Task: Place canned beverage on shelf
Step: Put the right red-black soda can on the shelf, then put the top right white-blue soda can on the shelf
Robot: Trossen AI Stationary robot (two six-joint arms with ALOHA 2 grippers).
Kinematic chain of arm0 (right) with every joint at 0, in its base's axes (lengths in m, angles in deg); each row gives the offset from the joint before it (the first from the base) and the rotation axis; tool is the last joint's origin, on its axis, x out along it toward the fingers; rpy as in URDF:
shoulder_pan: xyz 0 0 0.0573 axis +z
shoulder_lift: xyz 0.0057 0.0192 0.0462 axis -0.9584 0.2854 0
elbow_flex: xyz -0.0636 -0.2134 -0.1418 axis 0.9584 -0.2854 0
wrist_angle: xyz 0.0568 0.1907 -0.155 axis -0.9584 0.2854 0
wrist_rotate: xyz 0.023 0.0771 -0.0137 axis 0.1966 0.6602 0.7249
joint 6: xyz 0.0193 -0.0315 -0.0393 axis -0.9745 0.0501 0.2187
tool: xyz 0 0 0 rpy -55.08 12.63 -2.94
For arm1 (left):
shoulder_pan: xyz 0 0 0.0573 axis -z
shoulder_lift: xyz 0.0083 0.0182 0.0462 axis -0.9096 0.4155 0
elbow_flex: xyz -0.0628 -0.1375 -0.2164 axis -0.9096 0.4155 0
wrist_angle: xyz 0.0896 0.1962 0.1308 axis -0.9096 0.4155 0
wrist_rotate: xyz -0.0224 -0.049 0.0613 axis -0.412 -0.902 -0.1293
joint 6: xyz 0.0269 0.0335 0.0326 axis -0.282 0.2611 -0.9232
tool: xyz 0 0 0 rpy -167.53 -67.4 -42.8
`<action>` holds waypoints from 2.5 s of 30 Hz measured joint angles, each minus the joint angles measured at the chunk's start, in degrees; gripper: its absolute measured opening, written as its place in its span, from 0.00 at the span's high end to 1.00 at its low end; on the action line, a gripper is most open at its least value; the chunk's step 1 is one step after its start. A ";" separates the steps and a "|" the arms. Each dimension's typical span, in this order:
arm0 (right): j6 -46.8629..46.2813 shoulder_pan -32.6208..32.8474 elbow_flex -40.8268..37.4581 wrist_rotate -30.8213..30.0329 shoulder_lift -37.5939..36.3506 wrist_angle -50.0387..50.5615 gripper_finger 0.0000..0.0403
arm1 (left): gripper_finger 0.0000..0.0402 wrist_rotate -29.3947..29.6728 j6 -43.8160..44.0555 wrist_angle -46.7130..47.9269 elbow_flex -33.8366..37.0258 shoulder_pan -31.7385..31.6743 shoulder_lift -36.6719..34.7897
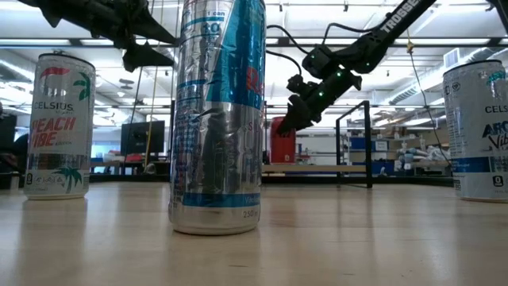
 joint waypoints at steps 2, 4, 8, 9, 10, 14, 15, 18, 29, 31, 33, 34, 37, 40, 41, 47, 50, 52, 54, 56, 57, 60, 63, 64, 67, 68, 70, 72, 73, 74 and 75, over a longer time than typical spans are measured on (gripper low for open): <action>0.30 0.04 -0.01 0.08 -0.33 0.78 0.20 | 0.22 0.00 0.00 0.12 0.00 -0.01 0.01; 0.78 0.04 -0.08 0.36 -0.97 2.38 0.20 | 0.22 0.02 0.02 0.34 0.00 -0.01 -0.01; 1.51 0.00 -0.11 1.78 -1.35 3.20 0.20 | 0.22 0.01 0.02 0.32 0.00 -0.01 0.01; 2.12 -0.07 -0.11 1.77 -1.35 3.24 0.20 | 0.22 0.01 0.02 0.32 0.00 0.00 0.01; 2.73 -0.11 -0.11 1.75 -1.35 3.31 0.20 | 0.22 0.02 0.02 0.34 0.00 -0.01 -0.01; 2.63 -0.13 -0.11 2.48 -1.31 3.27 0.18 | 0.22 0.02 0.35 0.32 0.00 -0.01 0.01; 2.66 -0.17 -0.13 2.90 -1.31 3.30 0.17 | 0.22 0.02 0.37 0.32 0.00 0.01 -0.01; 3.16 -0.14 -0.16 2.80 -1.30 3.34 0.14 | 0.22 0.02 0.37 0.32 0.00 -0.01 -0.01; 3.82 -0.24 -0.33 0.09 -1.04 4.58 0.10 | 0.22 0.02 0.25 0.32 0.00 0.00 0.00; 3.78 -0.26 -0.33 -0.06 -1.04 4.58 0.10 | 0.22 0.02 0.24 0.32 0.00 -0.01 0.00; 3.78 -0.26 -0.33 0.44 -1.04 4.54 0.10 | 0.22 0.02 0.24 0.32 0.00 -0.01 0.01; 3.78 -0.28 -0.33 0.91 -1.04 4.50 0.09 | 0.22 0.02 0.24 0.32 0.00 -0.01 0.01; 3.76 -0.22 -0.31 1.11 -1.04 4.39 0.08 | 0.22 0.02 0.24 0.32 0.00 -0.01 0.01; 3.75 0.15 -0.31 1.23 -1.04 4.40 0.06 | 0.22 0.02 0.23 0.32 0.00 -0.01 0.00; 3.76 0.29 -0.29 1.35 -1.07 4.40 0.06 | 0.22 0.02 0.24 0.32 0.00 -0.01 0.00; 3.76 1.08 -0.27 1.75 -3.21 4.76 0.05 | 0.22 0.02 0.24 0.32 0.00 -0.01 0.01; 3.74 1.29 -0.20 1.75 -5.88 5.01 0.05 | 0.22 0.02 0.24 0.32 0.00 -0.01 -0.01; 3.76 1.31 -0.18 1.77 -7.64 5.06 0.05 | 0.22 0.02 0.24 0.32 0.00 -0.01 0.01; 3.75 1.29 -0.18 1.75 -9.26 5.10 0.05 | 0.22 0.00 0.24 0.32 0.00 -0.01 -0.01; 3.74 1.29 -0.18 1.75 -10.86 5.24 0.05 | 0.22 0.02 0.25 0.32 0.00 0.00 -0.01; 3.66 1.29 -0.18 1.75 -11.72 5.45 0.05 | 0.22 0.02 0.27 0.32 0.00 -0.01 0.01; 1.18 1.32 -0.18 1.75 -14.49 6.00 0.05 | 0.22 0.02 0.28 0.35 0.00 0.00 0.02; -2.61 1.94 -0.18 1.75 -17.42 6.47 0.05 | 0.22 0.02 0.18 0.39 0.00 -0.01 -0.01; -3.49 2.33 -0.18 1.75 -18.53 7.19 0.05 | 0.22 0.02 0.01 0.41 0.00 -0.01 0.00; -3.55 3.71 -0.18 1.77 -22.03 11.02 0.05 | 0.22 0.02 -0.07 0.44 0.00 -0.01 0.00; -3.58 4.19 -0.16 1.75 -23.21 12.75 0.05 | 0.22 0.02 -0.07 0.46 0.00 -0.01 0.02; -3.74 5.20 -0.18 1.72 -25.61 16.64 0.05 | 0.22 0.02 -0.04 0.52 0.00 -0.01 0.01; -4.55 6.48 -0.16 1.12 -27.99 20.14 0.05 | 0.22 0.02 -0.07 0.56 0.00 -0.01 0.00; -5.22 7.15 -0.16 0.87 -29.14 21.83 0.05 | 0.22 0.01 -0.05 0.56 0.00 0.00 -0.01; -6.02 7.88 -0.16 0.30 -30.24 23.30 0.05 | 0.22 0.02 -0.05 0.56 0.00 0.00 -0.01; -6.74 8.66 -0.16 -0.27 -31.18 24.56 0.05 | 0.22 0.02 -0.04 0.57 0.00 0.00 0.01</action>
